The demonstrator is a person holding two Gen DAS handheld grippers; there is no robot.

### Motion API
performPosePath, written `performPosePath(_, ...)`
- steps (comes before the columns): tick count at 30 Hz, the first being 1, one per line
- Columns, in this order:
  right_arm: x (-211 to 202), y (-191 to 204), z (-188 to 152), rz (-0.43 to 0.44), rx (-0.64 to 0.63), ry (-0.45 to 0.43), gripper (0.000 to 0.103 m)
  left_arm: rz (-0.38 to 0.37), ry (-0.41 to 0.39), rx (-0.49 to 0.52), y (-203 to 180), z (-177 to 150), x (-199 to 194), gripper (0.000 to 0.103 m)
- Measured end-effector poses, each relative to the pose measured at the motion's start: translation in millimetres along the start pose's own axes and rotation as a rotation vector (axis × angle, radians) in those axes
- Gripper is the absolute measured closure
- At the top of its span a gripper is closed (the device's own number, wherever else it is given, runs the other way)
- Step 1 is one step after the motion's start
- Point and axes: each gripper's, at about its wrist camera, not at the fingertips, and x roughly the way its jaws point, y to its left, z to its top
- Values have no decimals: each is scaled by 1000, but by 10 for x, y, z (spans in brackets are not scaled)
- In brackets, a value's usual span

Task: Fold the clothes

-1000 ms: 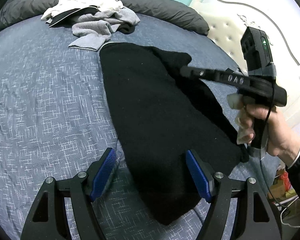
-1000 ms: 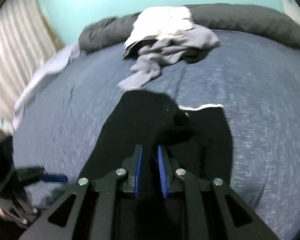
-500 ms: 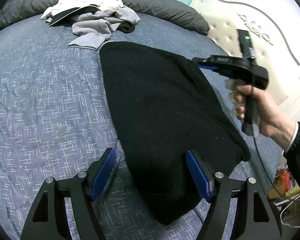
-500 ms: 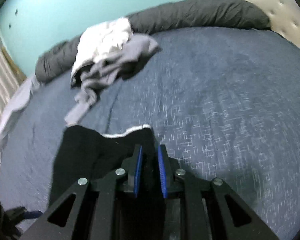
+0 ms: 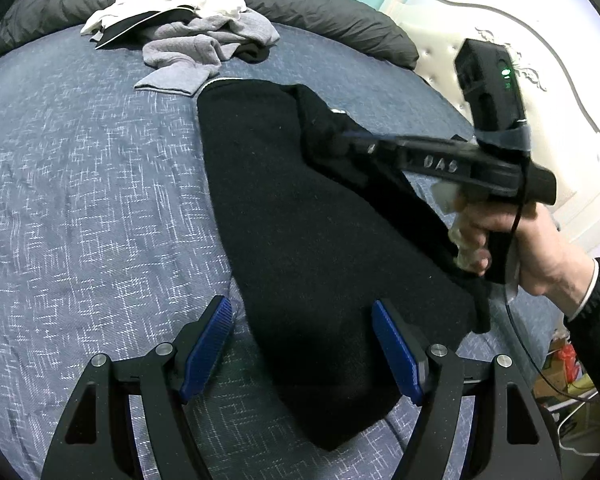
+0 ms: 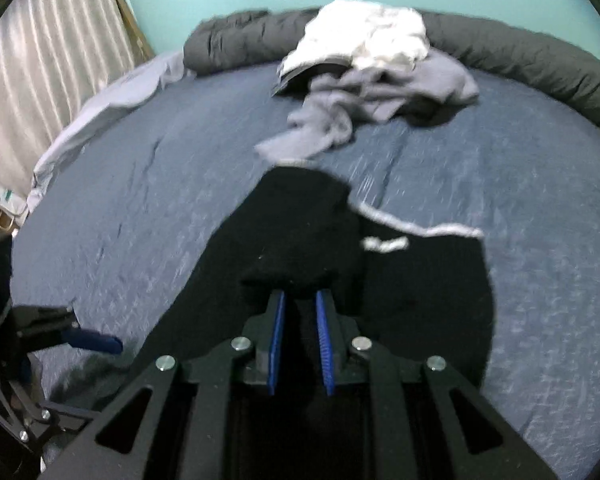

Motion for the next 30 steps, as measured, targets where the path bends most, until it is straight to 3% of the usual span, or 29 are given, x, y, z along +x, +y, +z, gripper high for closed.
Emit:
performPosePath(3,-22,-113,11,19,73,-9,87,-2,-1,1,-6,-3,-8,27)
performPosePath(9,-198,-601,50,-27,336,-137,87,-5,1,0,-1,-7,-20,27)
performPosePath(13,-153,-785,68,-73,411,-108,87,-6,2,1,5,-1,-20,27)
performPosePath(15,-66,-864,48,-97,441,-50,87,-6,3,1,8,-2,-17,27)
performPosePath(18,-3,-856,46,-44,435,-30,87,-6,4,1,8,-4,-17,27)
performPosePath(20,46,-702,63,-3,352,-4,87,-7,5,2,10,-2,-12,27)
performPosePath(22,107,-568,107,-47,271,29,87,-7,6,3,9,-4,-5,27)
performPosePath(26,138,-613,200,-165,264,39,87,-10,8,0,17,-5,-8,27)
performPosePath(30,343,-654,216,-143,263,119,80,-9,7,-4,12,-12,-9,27)
